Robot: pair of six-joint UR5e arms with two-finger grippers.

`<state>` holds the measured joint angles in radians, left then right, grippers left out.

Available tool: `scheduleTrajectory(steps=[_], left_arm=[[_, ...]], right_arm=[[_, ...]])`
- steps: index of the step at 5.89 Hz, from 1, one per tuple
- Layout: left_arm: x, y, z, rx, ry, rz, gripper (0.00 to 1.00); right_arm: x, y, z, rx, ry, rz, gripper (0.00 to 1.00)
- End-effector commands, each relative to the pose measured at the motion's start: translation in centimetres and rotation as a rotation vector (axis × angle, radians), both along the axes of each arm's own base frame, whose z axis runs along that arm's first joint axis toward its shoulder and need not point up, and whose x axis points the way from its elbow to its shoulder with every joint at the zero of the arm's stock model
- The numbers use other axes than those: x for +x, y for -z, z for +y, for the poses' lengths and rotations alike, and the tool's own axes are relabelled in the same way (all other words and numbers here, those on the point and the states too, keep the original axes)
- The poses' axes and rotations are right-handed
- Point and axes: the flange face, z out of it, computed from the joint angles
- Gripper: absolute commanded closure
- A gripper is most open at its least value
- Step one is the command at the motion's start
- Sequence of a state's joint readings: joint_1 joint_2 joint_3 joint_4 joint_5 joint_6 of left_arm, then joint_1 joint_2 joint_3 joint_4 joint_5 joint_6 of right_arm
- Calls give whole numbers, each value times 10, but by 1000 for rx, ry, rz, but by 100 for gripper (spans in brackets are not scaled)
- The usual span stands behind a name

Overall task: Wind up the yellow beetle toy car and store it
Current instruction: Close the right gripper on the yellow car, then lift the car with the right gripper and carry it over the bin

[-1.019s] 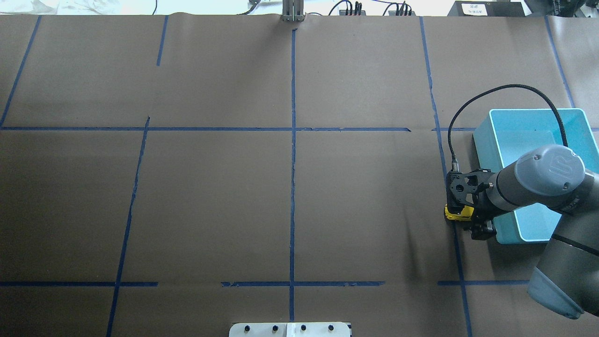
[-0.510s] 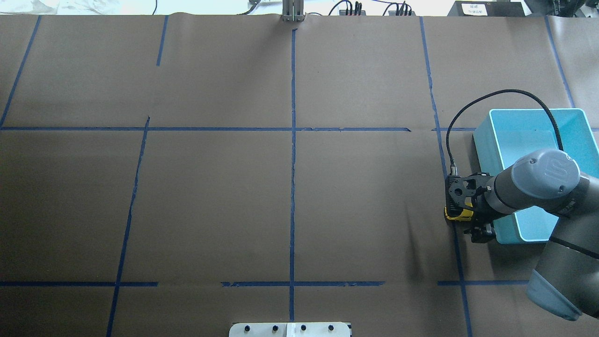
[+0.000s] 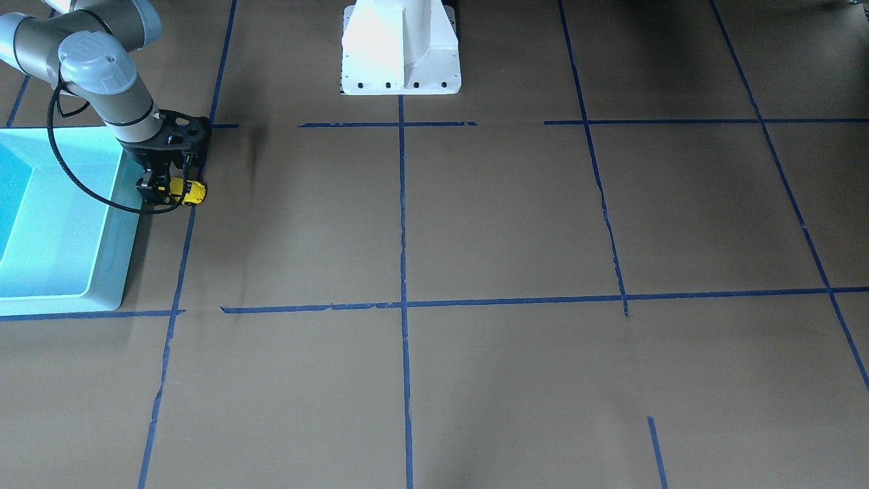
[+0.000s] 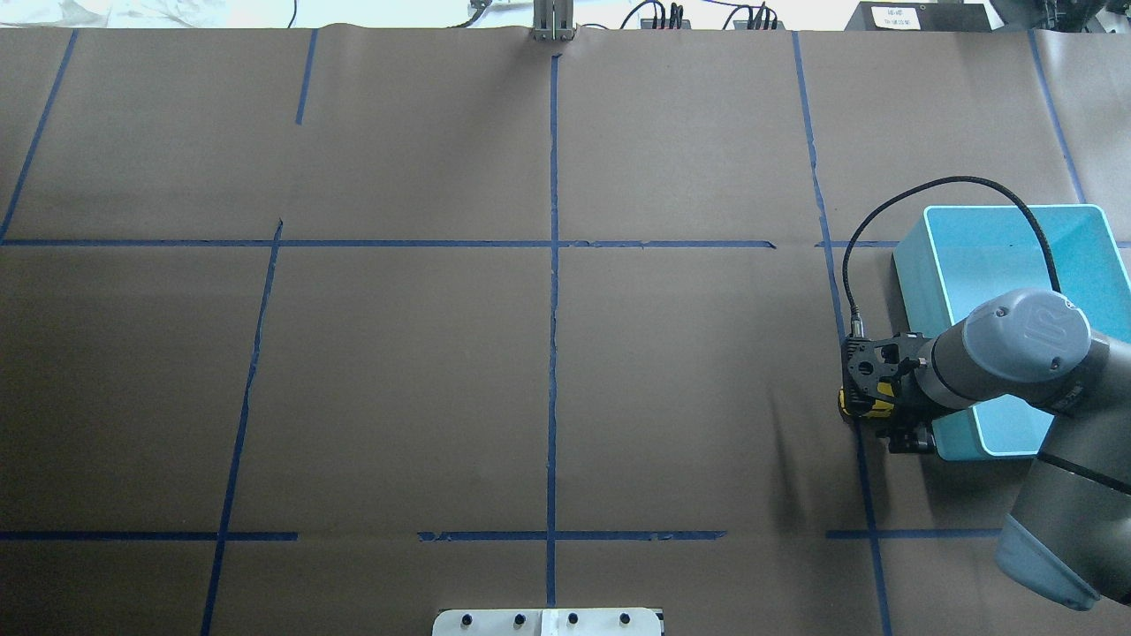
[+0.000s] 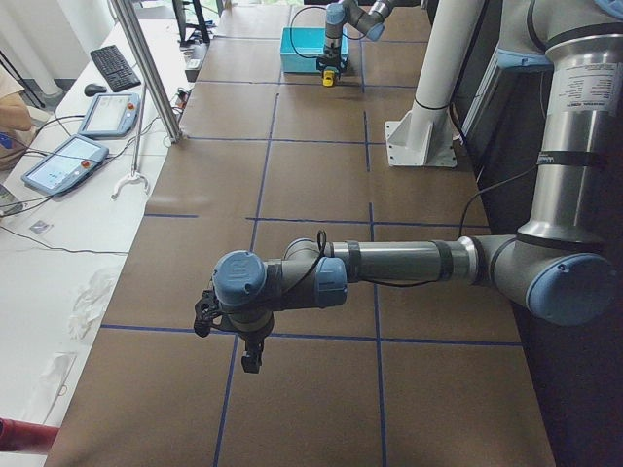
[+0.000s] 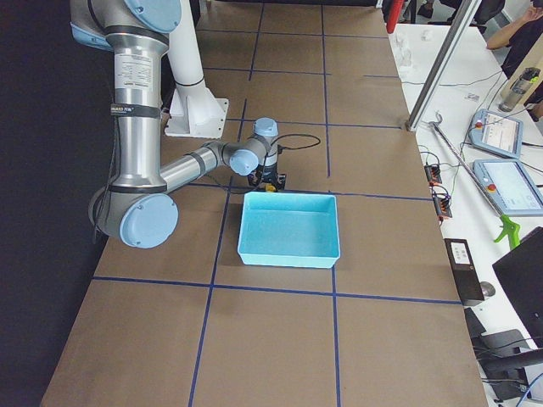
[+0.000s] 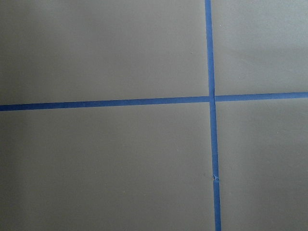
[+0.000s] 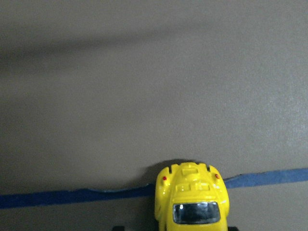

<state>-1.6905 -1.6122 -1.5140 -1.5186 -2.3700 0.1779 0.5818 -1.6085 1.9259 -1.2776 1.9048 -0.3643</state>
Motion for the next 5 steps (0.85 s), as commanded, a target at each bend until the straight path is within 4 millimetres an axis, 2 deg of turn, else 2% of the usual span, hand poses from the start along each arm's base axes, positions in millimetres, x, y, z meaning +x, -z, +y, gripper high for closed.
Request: scheduleTrajectory(steps=[1,2,3,4,5], left_arm=[[0,0,0,0,0,0,0],[0,-1,1,-1,0,0,0],[0,-1,1,-1,0,0,0],[0,-1,1,-1,0,0,0],[0,-1,1,-1,0,0,0]], right_arm=[[4,22,3,25,-1,-36,100],[10,49,9,37,0,-63,100],[21,84,15,26,3,-60,100],[38,116,11,33,-20,-81,100],[78,152,-3,-9,-64,-103,100]])
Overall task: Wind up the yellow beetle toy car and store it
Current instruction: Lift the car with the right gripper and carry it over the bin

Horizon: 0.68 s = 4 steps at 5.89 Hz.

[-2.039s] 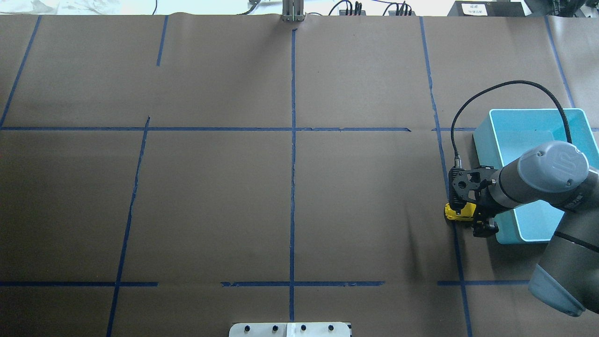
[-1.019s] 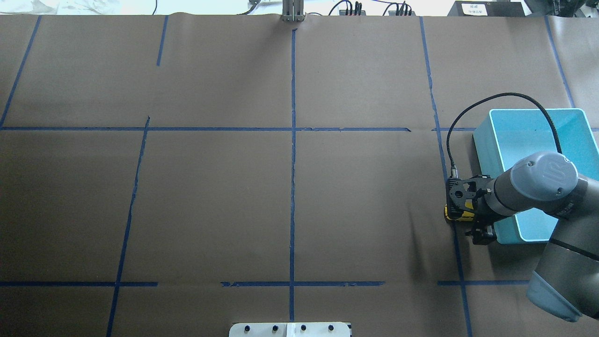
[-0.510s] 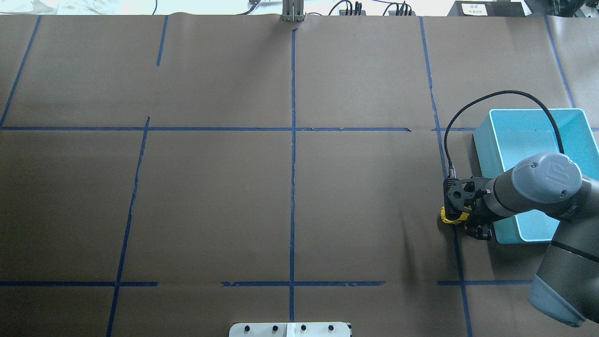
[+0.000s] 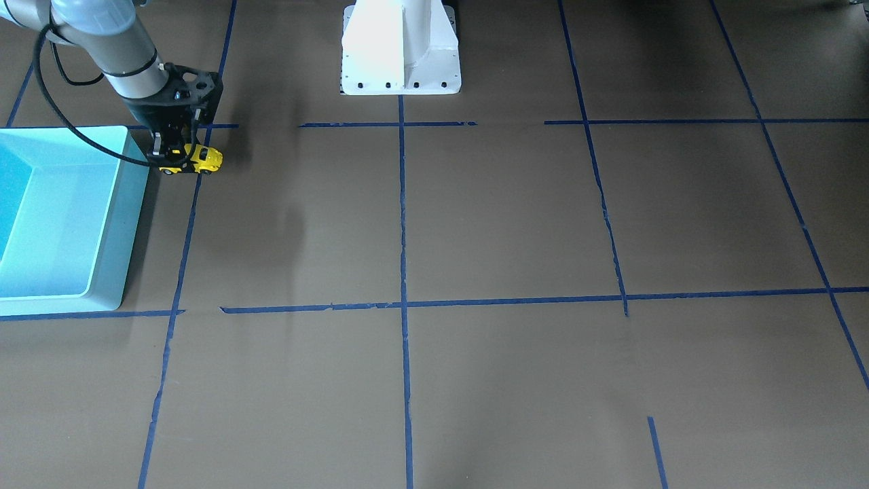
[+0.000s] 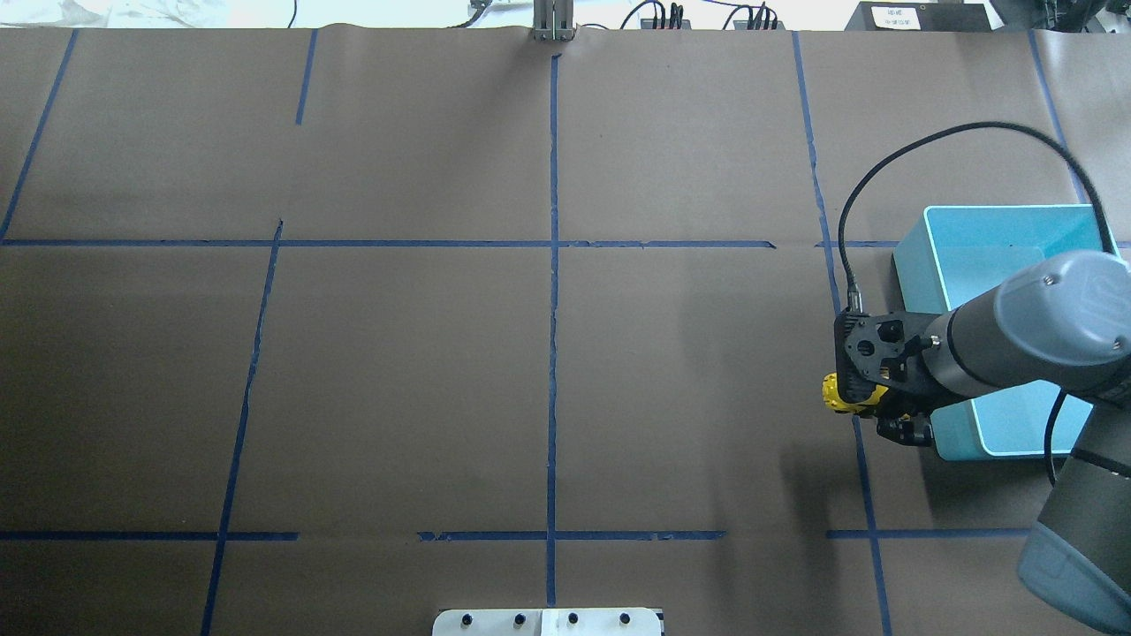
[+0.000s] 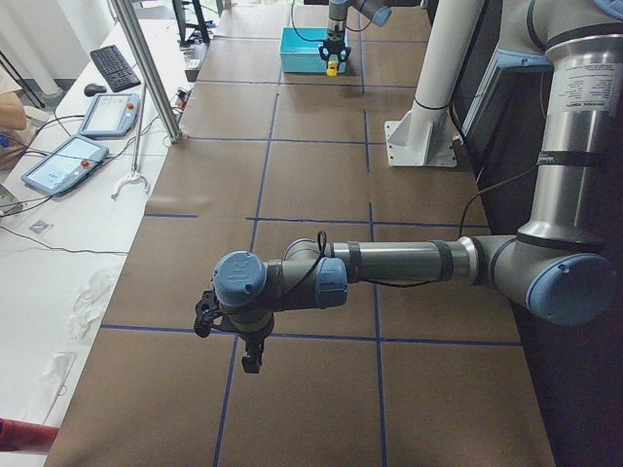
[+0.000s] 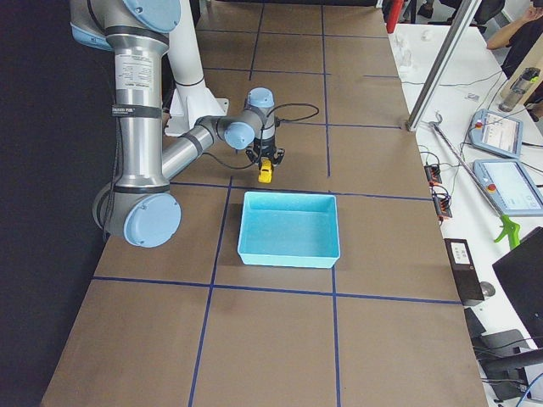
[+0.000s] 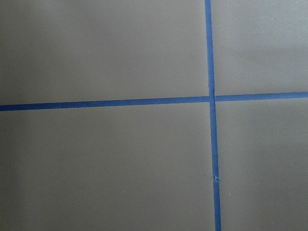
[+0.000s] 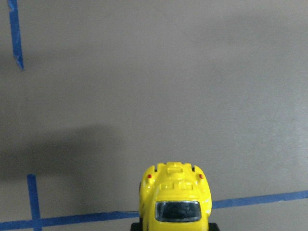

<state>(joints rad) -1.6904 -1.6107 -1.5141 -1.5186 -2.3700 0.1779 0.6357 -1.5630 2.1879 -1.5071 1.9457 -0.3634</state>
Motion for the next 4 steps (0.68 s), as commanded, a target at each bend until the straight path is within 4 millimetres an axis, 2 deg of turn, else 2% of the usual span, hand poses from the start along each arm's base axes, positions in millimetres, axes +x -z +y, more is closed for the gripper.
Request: scheduleTrajectory(steps=[1,2,3,4], left_arm=[[0,1,-1,1,0,0,0],[0,0,0,0,0,0,0],[0,0,0,0,0,0,0],[0,0,0,-1,1,0,0]], right_arm=[[66,43,-7,11,3,-15,100],[104,2,-3,51,62,58,100],[129,-34,3,82,97,88,100],[158,-65,-1,73,100,87,100]])
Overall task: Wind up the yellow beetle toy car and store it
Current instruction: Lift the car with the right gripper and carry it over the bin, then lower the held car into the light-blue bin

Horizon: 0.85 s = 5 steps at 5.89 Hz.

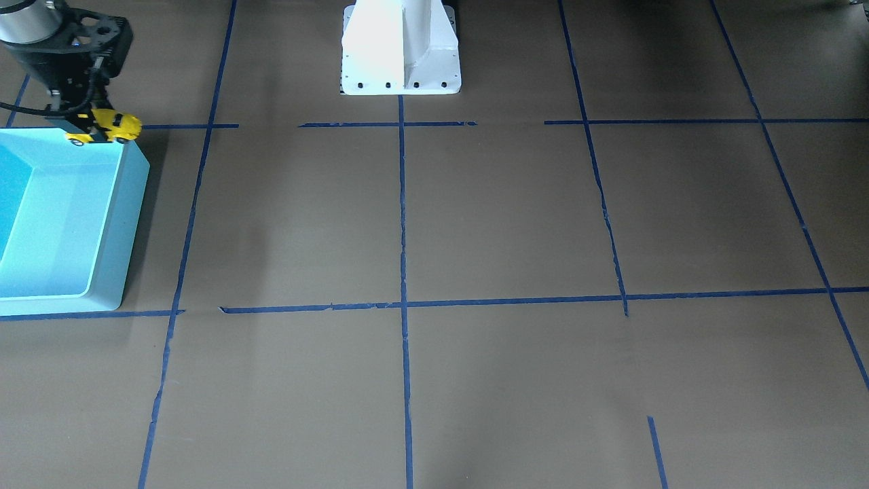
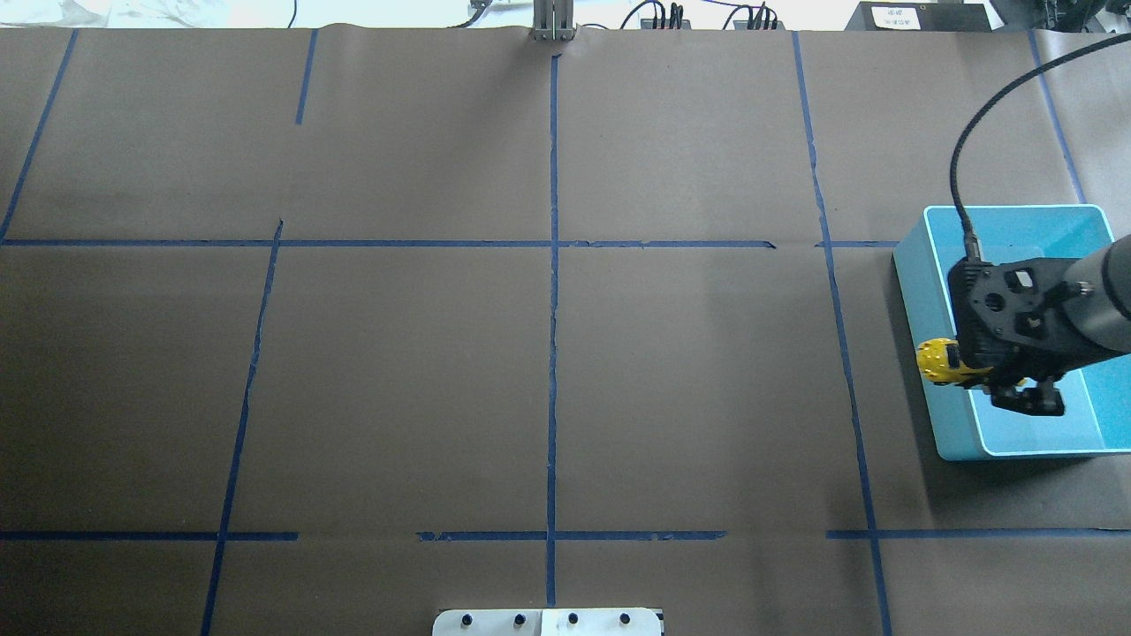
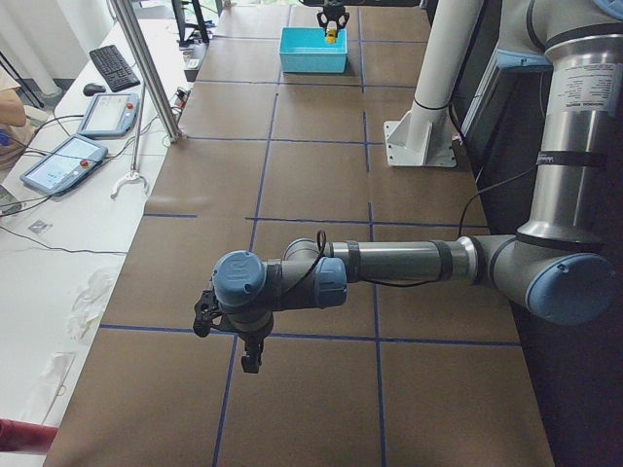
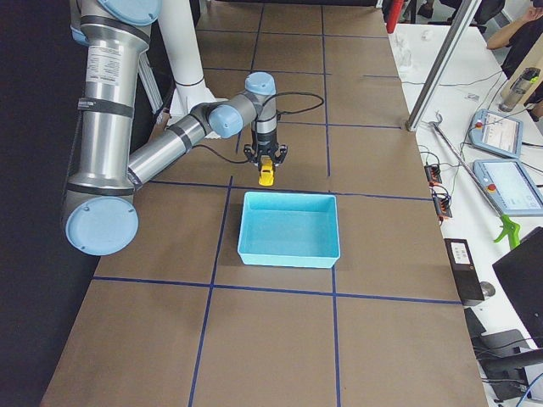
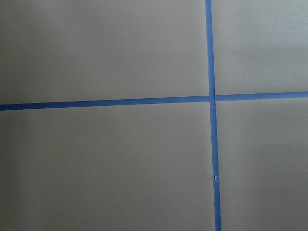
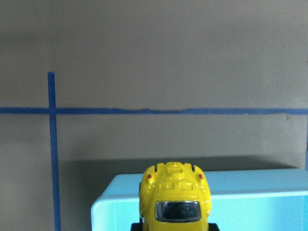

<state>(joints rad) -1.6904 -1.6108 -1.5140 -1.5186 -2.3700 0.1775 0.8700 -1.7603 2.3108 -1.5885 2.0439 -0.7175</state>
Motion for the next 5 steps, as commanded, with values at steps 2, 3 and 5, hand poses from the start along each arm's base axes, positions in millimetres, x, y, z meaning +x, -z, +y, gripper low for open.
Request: scheduleTrajectory(steps=[2,3,5], left_arm=[[0,-1,1,-2,1,0,0],[0,0,1,-2,1,0,0],[0,0,1,-1,1,0,0]], right_arm=[[62,-97,-32,-15,54,15,100],[52,-103,-50,-23,45,13,100],[6,-131,-86,-33,29,5,100]])
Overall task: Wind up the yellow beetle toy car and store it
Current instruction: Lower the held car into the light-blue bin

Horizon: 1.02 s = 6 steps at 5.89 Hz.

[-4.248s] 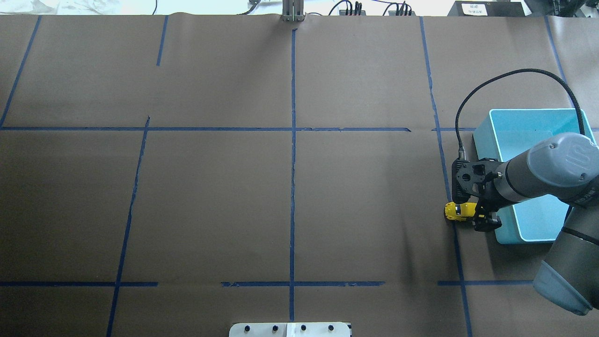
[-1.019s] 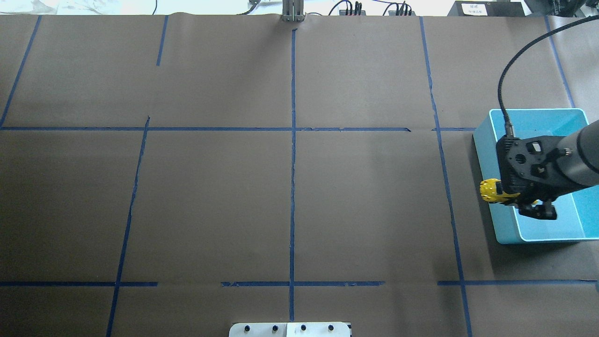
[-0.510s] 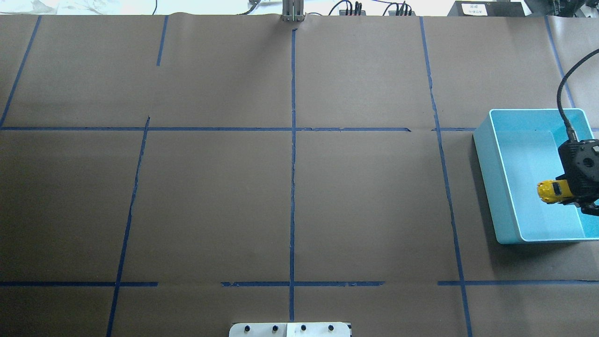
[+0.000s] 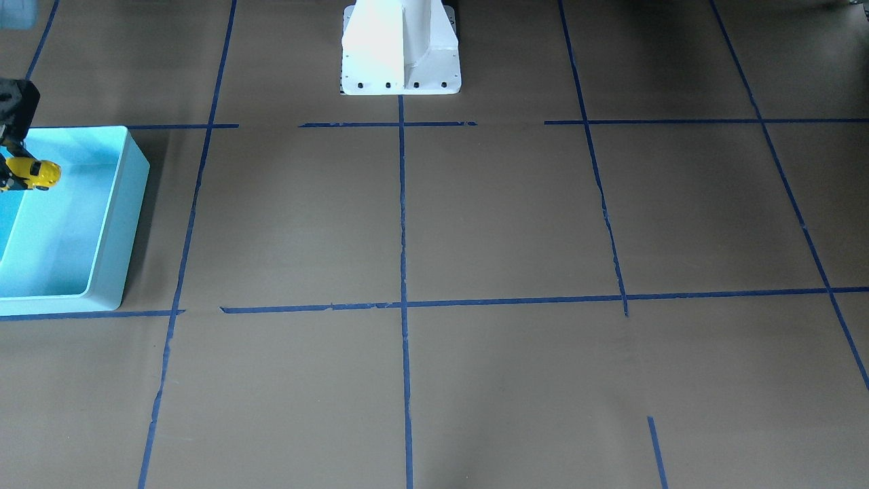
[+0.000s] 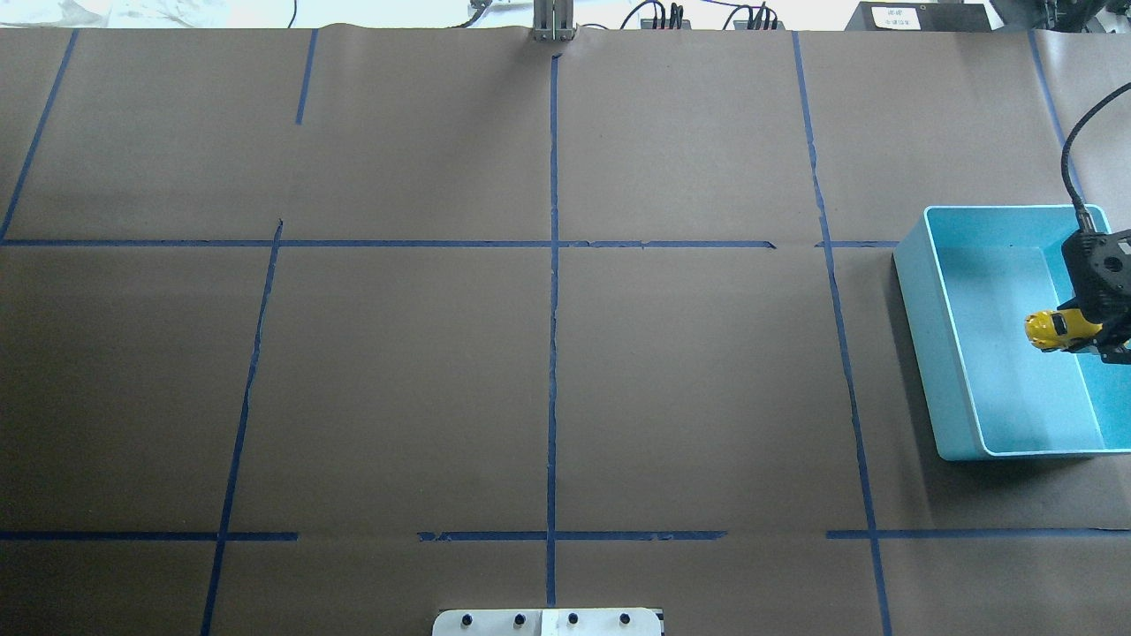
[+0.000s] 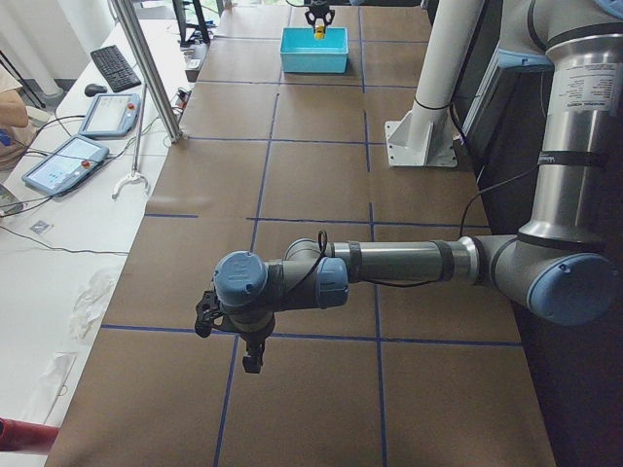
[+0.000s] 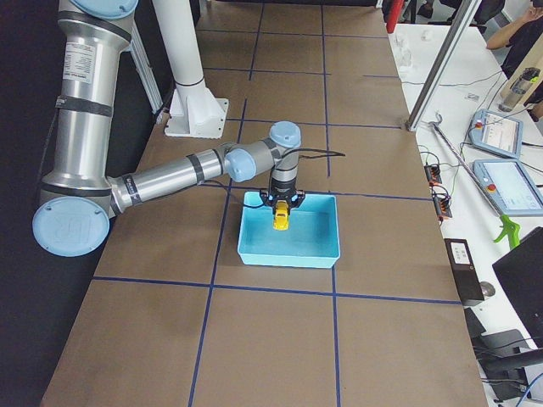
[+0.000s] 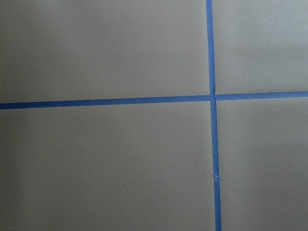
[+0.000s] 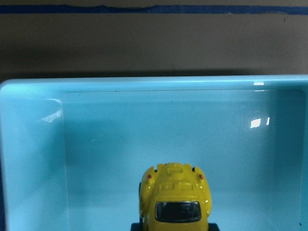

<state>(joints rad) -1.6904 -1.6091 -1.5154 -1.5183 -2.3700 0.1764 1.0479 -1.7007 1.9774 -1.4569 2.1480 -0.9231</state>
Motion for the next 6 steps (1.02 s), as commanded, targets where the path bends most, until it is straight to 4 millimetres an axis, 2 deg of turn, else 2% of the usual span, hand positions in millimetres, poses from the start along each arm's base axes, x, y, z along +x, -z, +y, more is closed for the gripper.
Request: scheduleTrajectory(steps=[1,2,3,5,6], left_arm=[[0,0,0,0,0,0,0],[0,0,0,0,0,0,0],[0,0,0,0,0,0,0],[0,0,0,0,0,0,0],[0,0,0,1,0,1,0]], right_arm=[[-43,-28,-8,6,-11,-22,100],[-68,-30,-4,19,6,-19,100],[-82,-35,2,21,-4,-5,100],[-79,-51,5,-5,-5,15,100],[-79,-51,5,-10,-5,12,100]])
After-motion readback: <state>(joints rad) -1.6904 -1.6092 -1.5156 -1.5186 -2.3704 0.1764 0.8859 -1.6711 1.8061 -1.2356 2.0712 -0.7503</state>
